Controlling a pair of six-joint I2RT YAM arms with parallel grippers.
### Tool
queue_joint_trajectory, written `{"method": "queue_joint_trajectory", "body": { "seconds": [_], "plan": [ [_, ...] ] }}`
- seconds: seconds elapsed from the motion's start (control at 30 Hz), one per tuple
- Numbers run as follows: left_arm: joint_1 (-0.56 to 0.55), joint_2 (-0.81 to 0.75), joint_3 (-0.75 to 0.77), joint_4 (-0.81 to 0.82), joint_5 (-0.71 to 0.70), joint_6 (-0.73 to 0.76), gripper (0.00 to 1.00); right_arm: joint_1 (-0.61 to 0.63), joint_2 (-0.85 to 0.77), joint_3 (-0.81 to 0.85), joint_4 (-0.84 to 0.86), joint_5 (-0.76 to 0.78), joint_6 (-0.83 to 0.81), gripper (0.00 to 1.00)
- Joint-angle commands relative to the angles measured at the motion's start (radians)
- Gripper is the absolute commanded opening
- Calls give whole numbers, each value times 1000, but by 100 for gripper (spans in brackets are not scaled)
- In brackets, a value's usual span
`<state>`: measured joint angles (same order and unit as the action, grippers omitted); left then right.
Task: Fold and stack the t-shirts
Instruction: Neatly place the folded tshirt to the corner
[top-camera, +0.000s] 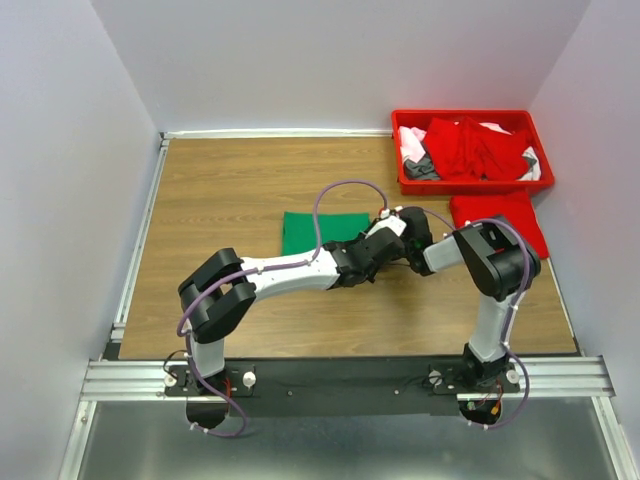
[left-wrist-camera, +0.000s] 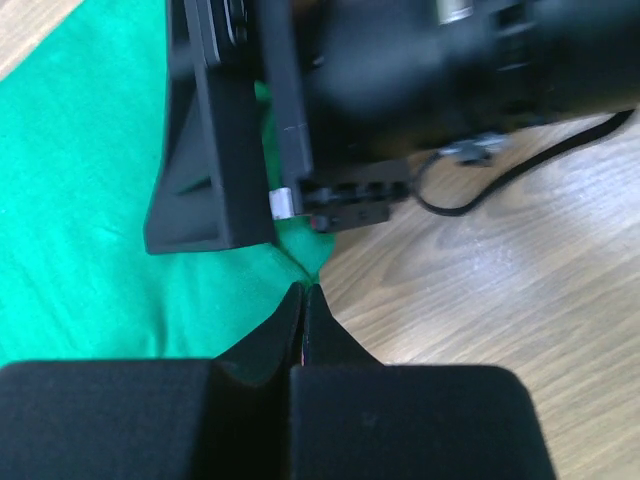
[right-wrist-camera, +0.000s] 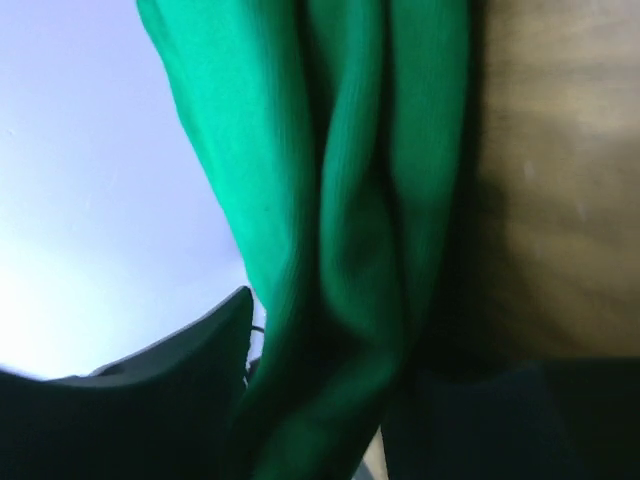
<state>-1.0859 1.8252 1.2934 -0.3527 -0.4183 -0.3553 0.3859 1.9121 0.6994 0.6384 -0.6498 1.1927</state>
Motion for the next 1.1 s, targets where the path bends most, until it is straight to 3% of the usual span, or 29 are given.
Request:
{"method": "queue_joint_trajectory", "body": {
  "seconds": [0.0, 0.03, 0.07, 0.1, 0.13, 0.17, 0.3, 0.33, 0.43, 0.53, 0.57, 0.7, 0.87, 1.07],
  "plan": [
    [-2, -35, 1, 32, 55, -31, 1, 11, 83, 51, -8, -2, -41, 49],
    [-2, -35, 1, 38, 62, -33, 2, 13, 91, 61, -17, -8, -53, 36],
    [-2, -35, 1, 40, 79, -33, 4, 13, 97, 74, -49, -8, -67, 29],
    [-2, -38, 4, 40, 91, -37, 7, 14, 103, 92, -89, -7, -93, 14],
    [-2, -38, 4, 40, 92, -42, 8, 15, 104, 101, -89, -5, -111, 7],
    [-2, -44, 4, 40, 102, -45, 14, 15, 97, 109, -112, 1, -131, 2],
    [3, -82, 1, 37, 128, -65, 48, 13, 32, 188, -403, 80, -337, 1],
    [12, -108, 0, 29, 151, -70, 62, 13, 19, 196, -446, 117, -375, 1],
    [44, -161, -16, 23, 202, -76, 77, 13, -22, 244, -621, 208, -508, 0],
    [125, -281, -31, -2, 288, -54, 81, 13, -50, 290, -832, 298, -619, 1],
    [151, -309, -35, -9, 288, -44, 81, 13, -51, 307, -833, 318, -646, 0],
    [372, -429, -68, -28, 461, 33, 82, 13, -51, 409, -1110, 491, -801, 0],
    [681, -434, -32, -88, 472, 141, 82, 13, -84, 486, -1273, 766, -897, 1],
    [823, -472, -207, 105, 513, 61, 83, -2, -94, 607, -1474, 1036, -973, 0]
  ]
}}
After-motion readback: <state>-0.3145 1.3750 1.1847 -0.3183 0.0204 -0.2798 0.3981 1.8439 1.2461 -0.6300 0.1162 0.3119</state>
